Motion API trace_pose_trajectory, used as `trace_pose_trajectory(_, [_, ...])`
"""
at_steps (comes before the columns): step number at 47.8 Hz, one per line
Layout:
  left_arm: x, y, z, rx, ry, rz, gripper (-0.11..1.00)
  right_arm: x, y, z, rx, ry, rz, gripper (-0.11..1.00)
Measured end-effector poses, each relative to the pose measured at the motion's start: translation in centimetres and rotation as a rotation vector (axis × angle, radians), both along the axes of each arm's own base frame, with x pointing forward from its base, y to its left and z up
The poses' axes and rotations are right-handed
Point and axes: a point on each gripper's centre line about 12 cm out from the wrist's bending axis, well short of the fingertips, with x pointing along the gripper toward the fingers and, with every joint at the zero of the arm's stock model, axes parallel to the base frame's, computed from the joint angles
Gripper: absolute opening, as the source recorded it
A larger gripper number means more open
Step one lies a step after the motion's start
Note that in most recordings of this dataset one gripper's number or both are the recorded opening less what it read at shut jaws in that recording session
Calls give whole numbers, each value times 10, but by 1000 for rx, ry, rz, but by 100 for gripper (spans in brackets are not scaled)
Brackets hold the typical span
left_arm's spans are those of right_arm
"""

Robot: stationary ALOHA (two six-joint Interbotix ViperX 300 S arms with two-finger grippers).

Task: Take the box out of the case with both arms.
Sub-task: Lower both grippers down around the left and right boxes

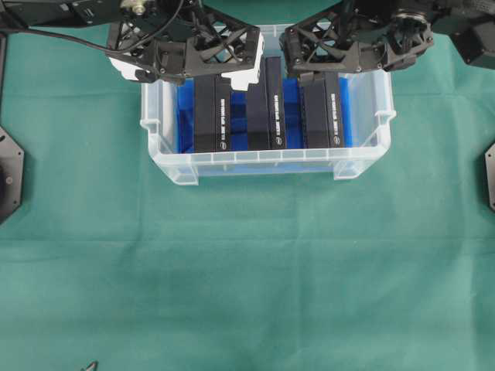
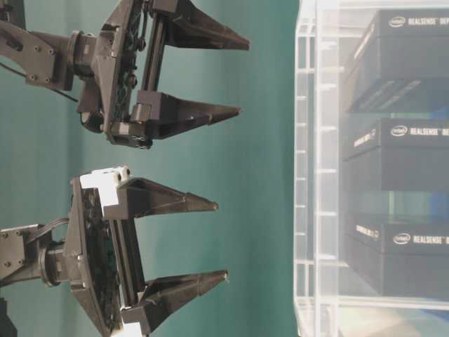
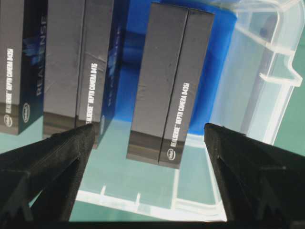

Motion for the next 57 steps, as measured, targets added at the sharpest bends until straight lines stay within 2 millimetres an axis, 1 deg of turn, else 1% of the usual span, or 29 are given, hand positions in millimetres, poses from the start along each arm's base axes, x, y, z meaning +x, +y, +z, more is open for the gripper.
trace_pose_trajectory(28, [0, 0, 0, 0, 0, 0, 92, 1, -1, -2, 1, 8, 0, 94])
trace_pose_trajectory(43, [-1, 0, -6, -1, 17, 0, 92, 1, 0, -2, 1, 5, 1, 94])
trace_pose_trajectory(49, [-2, 1, -8, 12, 21, -1, 92, 2, -1, -5, 1, 13, 1, 94])
trace_pose_trajectory(57, [-2, 2, -17, 18, 28, 1, 92, 5, -1, -9, 4, 24, 1, 94])
